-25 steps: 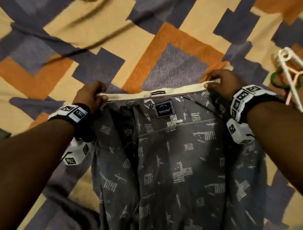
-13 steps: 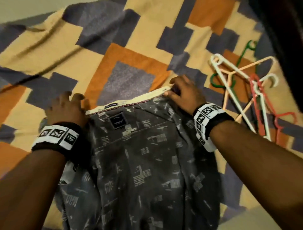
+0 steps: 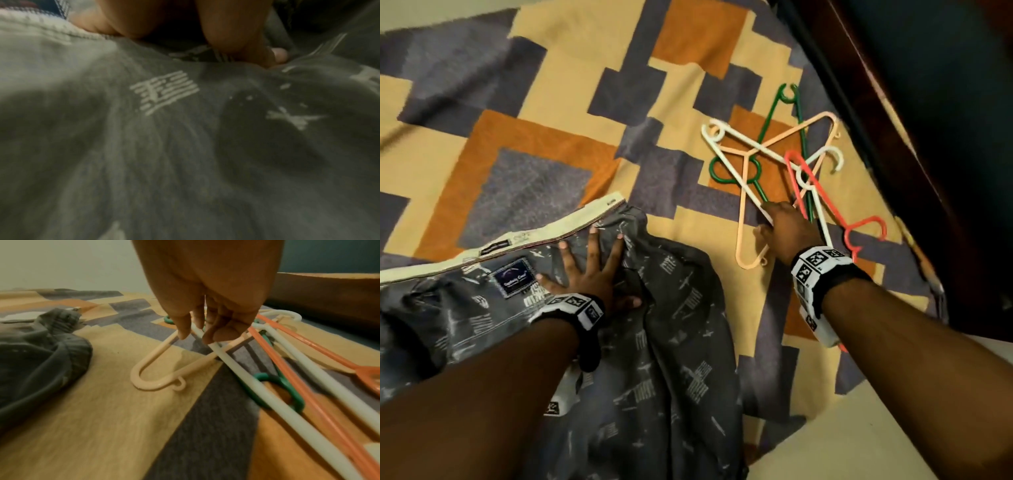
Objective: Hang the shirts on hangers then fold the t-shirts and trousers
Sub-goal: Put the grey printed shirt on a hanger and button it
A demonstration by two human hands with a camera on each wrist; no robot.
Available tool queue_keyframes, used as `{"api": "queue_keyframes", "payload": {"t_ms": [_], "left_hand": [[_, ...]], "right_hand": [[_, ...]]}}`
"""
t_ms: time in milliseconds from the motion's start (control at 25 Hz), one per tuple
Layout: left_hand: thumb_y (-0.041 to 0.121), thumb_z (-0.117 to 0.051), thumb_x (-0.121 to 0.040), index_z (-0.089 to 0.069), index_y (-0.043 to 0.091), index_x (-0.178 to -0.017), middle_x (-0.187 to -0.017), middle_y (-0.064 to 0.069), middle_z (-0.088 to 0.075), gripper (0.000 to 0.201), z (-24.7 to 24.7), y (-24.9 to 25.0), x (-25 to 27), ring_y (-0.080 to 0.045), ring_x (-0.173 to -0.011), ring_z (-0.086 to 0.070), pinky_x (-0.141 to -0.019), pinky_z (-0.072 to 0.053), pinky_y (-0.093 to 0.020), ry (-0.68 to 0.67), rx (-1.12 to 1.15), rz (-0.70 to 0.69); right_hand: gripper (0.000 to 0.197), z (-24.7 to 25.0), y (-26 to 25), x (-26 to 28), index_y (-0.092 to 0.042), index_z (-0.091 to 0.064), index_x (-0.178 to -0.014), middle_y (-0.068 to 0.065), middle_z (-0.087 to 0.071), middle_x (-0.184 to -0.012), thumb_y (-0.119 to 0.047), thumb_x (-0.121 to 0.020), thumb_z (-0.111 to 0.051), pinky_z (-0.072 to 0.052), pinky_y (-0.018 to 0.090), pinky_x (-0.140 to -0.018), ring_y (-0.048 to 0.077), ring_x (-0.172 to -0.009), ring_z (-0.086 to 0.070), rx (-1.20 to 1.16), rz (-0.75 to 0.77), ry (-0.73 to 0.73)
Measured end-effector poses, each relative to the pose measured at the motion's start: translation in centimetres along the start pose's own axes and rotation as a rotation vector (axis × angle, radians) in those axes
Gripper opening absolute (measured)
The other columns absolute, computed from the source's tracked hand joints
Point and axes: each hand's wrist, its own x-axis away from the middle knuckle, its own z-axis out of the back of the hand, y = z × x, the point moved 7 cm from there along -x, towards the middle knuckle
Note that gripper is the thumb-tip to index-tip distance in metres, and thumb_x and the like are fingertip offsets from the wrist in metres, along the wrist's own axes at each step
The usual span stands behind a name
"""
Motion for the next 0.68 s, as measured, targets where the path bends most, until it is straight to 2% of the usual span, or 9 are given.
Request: {"api": "queue_keyframes", "payload": {"t_ms": [80, 240, 400, 520, 600, 680], "left_hand": [[0.075, -0.062, -0.064, 0.03, 0.056, -0.133, -0.141, 0.015, 0.048, 0.117, 0.0, -0.2, -0.2, -0.039, -0.133, 0.038, -0.097, -0.001, -0.08, 0.014, 0.011, -0.004], [0.076, -0.062, -0.063, 0.032, 0.057, -0.13, -0.14, 0.016, 0.049, 0.118, 0.5, -0.5, 0.0, -0.038, -0.133, 0.039, -0.096, 0.0, -0.08, 0.014, 0.015, -0.01], [0.072, -0.065, -0.066, 0.03, 0.061, -0.129, -0.143, 0.017, 0.044, 0.115, 1.4, -1.2, 0.6, -0.036, -0.136, 0.034, -0.099, -0.004, -0.079, -0.023, 0.026, -0.069], [0.062, -0.066, -0.074, 0.015, 0.058, -0.139, -0.153, 0.014, 0.029, 0.104, 2.6, -3.3, 1.7, -0.032, -0.143, 0.021, -0.103, -0.012, -0.075, -0.024, 0.007, -0.137], [0.049, -0.065, -0.082, 0.008, 0.054, -0.143, -0.157, 0.008, 0.022, 0.095, 3.3, -5.7, 2.9, -0.027, -0.145, 0.014, -0.107, -0.013, -0.071, 0.028, -0.017, -0.147], [0.042, -0.062, -0.086, 0.006, 0.049, -0.146, -0.157, 0.004, 0.021, 0.091, 3.5, -8.1, 4.4, -0.027, -0.145, 0.014, -0.111, -0.011, -0.065, 0.081, -0.023, -0.135]], "right_hand": [[0.035, 0.1, 0.1, -0.5, -0.014, -0.055, -0.126, 0.018, -0.055, -0.122, -0.018, -0.092, -0.054, -0.046, 0.044, -0.093, 0.038, -0.113, -0.054, -0.024, -0.029, 0.082], [0.023, 1.9, -0.5, 0.5, -0.01, -0.062, -0.11, 0.018, -0.058, -0.115, -0.013, -0.092, -0.048, -0.047, 0.044, -0.087, 0.039, -0.112, -0.054, 0.043, -0.123, 0.13], [0.018, 8.0, -3.5, 4.7, -0.005, -0.064, -0.101, 0.02, -0.061, -0.106, -0.011, -0.091, -0.05, -0.046, 0.042, -0.08, 0.04, -0.101, -0.057, -0.028, -0.046, 0.386], [0.015, 12.3, -7.6, 8.8, -0.005, -0.066, -0.098, 0.019, -0.065, -0.097, -0.01, -0.091, -0.053, -0.043, 0.037, -0.072, 0.039, -0.09, -0.058, -0.098, 0.025, 0.55], [0.013, 13.9, -11.0, 11.1, -0.007, -0.068, -0.098, 0.016, -0.068, -0.092, -0.011, -0.091, -0.057, -0.043, 0.034, -0.07, 0.036, -0.086, -0.062, -0.232, 0.104, 0.622], [0.012, 14.0, -14.2, 12.1, -0.01, -0.069, -0.098, 0.007, -0.069, -0.085, -0.012, -0.09, -0.06, -0.045, 0.029, -0.071, 0.027, -0.082, -0.064, -0.443, 0.17, 0.624]]}}
